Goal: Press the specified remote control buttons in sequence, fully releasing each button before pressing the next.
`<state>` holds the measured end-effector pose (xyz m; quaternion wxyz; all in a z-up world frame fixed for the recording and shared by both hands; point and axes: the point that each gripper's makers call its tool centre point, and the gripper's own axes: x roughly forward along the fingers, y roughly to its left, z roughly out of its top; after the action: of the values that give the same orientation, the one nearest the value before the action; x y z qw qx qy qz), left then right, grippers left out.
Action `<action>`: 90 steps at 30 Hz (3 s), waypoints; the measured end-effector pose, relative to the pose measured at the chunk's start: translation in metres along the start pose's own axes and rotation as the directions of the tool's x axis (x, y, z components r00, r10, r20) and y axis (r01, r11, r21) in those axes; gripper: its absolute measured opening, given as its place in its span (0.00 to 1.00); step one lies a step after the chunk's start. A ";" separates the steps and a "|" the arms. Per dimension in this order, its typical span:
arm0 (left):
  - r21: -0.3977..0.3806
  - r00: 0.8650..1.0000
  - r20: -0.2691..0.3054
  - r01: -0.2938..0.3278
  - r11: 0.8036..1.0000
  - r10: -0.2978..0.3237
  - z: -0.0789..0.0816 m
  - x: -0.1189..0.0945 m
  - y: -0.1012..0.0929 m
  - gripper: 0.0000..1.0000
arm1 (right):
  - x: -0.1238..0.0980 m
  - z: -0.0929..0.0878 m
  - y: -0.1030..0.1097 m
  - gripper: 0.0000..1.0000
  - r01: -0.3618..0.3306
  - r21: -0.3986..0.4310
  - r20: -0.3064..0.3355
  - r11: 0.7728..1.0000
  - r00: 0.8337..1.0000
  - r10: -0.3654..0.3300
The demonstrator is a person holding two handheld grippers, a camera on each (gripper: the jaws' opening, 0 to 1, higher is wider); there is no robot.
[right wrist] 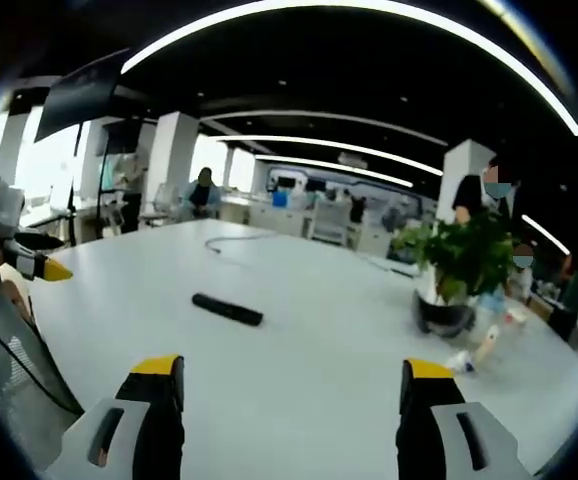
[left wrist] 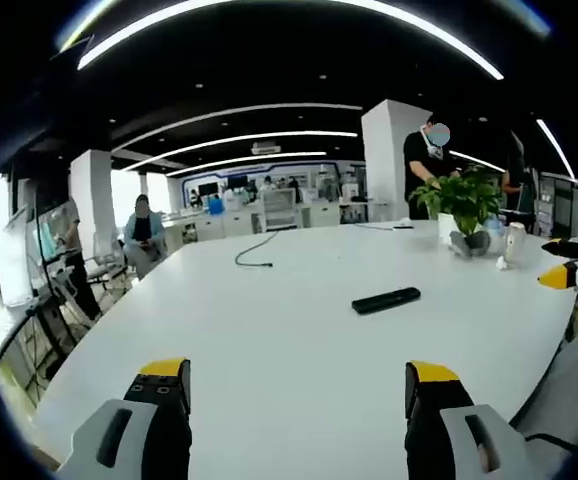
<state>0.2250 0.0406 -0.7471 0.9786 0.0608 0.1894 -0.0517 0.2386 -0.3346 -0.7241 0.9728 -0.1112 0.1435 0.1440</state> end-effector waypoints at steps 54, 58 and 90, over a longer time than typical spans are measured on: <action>-0.018 0.989 0.052 0.139 0.990 -0.138 0.009 0.002 -0.025 0.89 | -0.003 -0.001 -0.004 0.68 0.014 -0.074 -0.013 0.997 1.000 -0.015; -0.045 0.983 0.121 0.145 0.988 -0.139 0.021 -0.002 -0.024 0.89 | -0.001 -0.006 -0.003 0.68 0.009 -0.073 -0.034 0.997 0.999 -0.011; -0.120 0.953 0.206 0.250 0.961 -0.222 0.030 0.002 -0.030 1.00 | -0.003 -0.002 -0.013 0.67 0.018 -0.020 0.011 1.000 1.000 -0.018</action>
<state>0.2337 0.0064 -0.7231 0.9808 -0.0389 0.1039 -0.1604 0.2388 -0.3477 -0.7229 0.9736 -0.1215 0.1359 0.1375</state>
